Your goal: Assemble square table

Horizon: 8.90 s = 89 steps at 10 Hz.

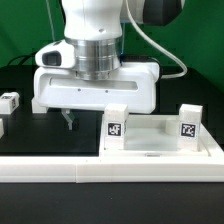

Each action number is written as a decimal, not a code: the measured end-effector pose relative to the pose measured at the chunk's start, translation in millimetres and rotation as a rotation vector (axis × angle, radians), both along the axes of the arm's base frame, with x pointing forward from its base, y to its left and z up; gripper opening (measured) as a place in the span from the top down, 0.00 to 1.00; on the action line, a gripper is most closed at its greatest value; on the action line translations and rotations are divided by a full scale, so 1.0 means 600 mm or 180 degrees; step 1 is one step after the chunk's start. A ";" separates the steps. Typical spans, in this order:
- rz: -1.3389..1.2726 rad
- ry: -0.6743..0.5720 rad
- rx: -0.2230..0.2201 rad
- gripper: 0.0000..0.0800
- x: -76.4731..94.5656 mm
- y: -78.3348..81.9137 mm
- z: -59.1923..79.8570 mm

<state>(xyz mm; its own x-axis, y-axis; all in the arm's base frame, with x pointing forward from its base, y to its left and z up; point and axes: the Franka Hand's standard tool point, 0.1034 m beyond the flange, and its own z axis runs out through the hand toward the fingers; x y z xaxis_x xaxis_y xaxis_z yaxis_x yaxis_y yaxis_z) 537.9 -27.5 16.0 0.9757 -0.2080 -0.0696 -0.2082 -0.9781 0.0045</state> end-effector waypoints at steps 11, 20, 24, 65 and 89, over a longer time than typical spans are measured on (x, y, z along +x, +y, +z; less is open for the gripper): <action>0.0010 0.0002 -0.0018 0.92 -0.003 0.002 -0.011; 0.0014 0.0003 -0.0018 0.92 -0.003 0.002 -0.011; 0.0061 0.0048 0.0004 0.92 -0.006 0.002 -0.011; 0.6790 0.0833 0.0043 0.92 0.065 -0.073 0.018; 0.8137 0.0374 -0.0887 0.92 0.064 0.020 0.000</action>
Offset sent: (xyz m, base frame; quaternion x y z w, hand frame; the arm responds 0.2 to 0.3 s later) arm 0.0044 0.0075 0.0024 0.0113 0.0039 0.0165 0.9998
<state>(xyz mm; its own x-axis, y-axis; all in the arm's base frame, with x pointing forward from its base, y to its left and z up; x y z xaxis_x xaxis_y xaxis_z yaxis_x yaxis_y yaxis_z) 576.3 -15.5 16.3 -0.6766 0.6766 -0.2904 0.7013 0.7124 0.0259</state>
